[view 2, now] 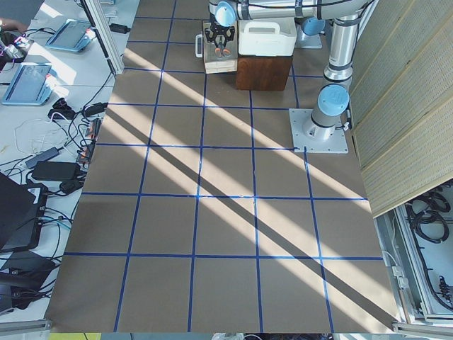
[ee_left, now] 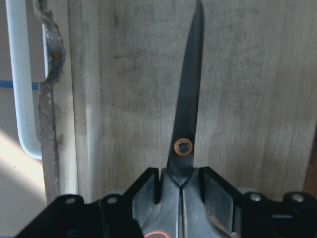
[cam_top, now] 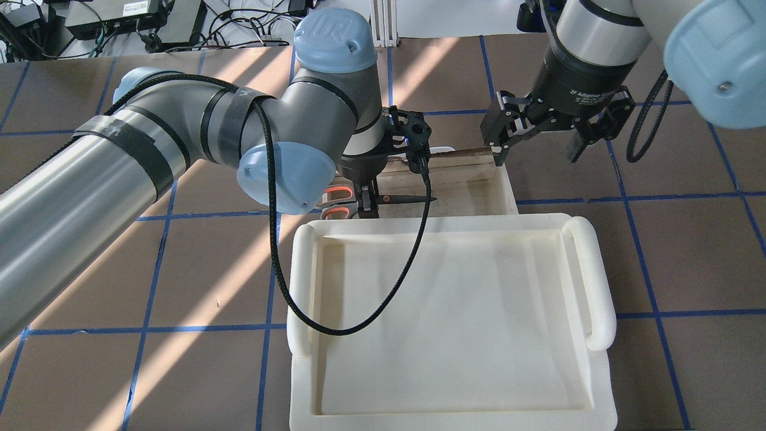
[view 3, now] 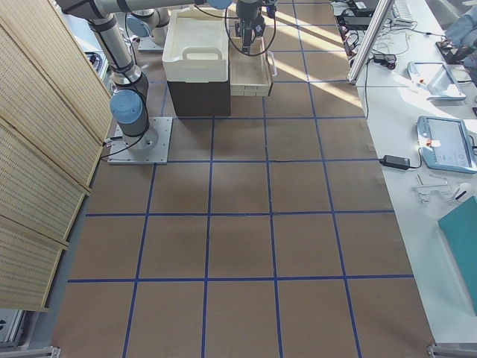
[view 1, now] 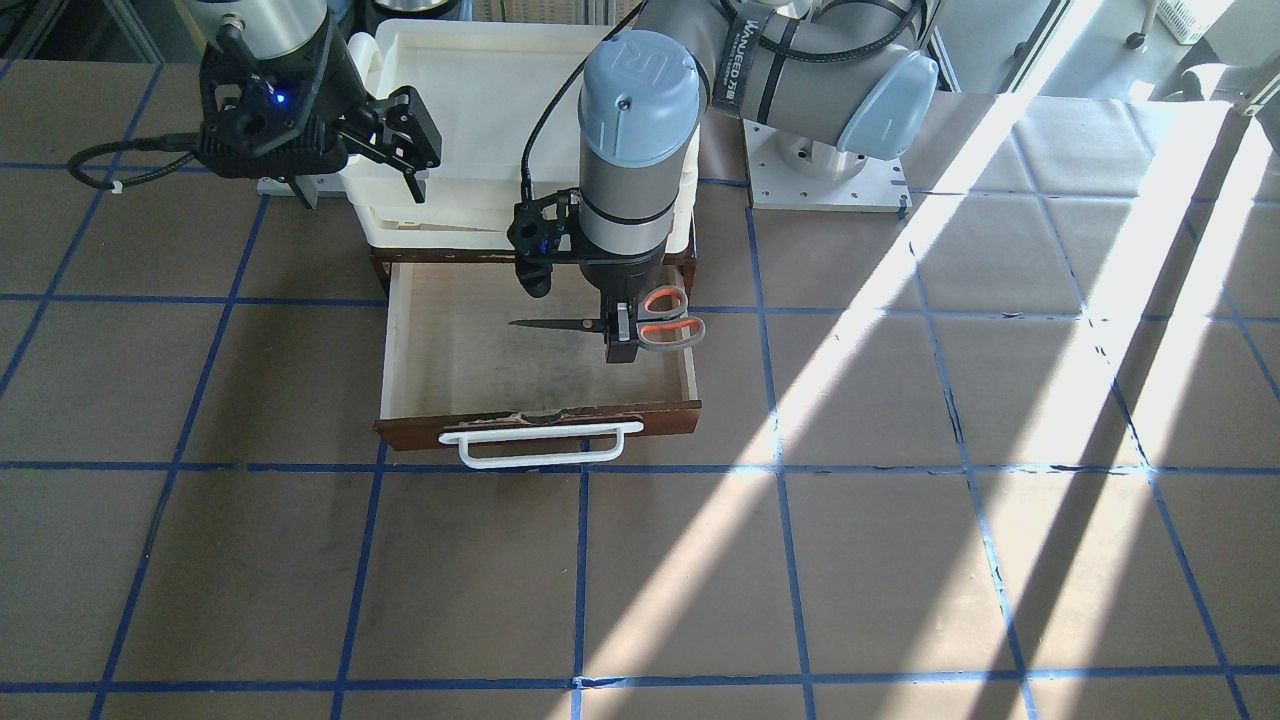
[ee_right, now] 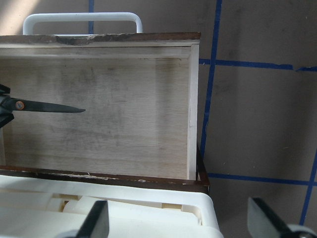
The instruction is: Place scissors in drawer with both arms
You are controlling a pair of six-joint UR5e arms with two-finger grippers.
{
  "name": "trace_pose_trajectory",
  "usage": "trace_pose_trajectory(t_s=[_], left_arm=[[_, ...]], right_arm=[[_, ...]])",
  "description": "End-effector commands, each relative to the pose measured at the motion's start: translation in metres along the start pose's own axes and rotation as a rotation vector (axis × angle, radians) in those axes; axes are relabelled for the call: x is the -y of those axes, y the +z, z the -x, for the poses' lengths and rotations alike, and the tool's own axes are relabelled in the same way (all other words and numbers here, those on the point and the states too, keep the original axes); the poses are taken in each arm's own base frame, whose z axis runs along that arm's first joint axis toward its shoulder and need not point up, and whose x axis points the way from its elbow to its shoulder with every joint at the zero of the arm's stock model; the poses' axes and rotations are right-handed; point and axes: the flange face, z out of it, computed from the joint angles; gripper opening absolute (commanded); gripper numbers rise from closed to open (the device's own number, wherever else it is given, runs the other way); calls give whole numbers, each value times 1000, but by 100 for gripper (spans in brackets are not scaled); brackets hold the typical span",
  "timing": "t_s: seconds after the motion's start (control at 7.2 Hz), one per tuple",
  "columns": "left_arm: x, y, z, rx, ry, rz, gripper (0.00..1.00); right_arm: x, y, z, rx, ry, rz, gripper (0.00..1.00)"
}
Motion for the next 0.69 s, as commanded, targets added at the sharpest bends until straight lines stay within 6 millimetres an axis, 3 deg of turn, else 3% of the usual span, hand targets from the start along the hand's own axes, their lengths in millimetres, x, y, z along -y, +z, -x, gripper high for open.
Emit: trace_pose_trajectory(t_s=[0.0,0.56], left_arm=[[12,8,-6,-19,-8,-15,0],[25,27,8,26,73,-39,0]], right_arm=[[5,-3,0,0,0,-39,100],[16,-8,-8,-80,7,-119,100]])
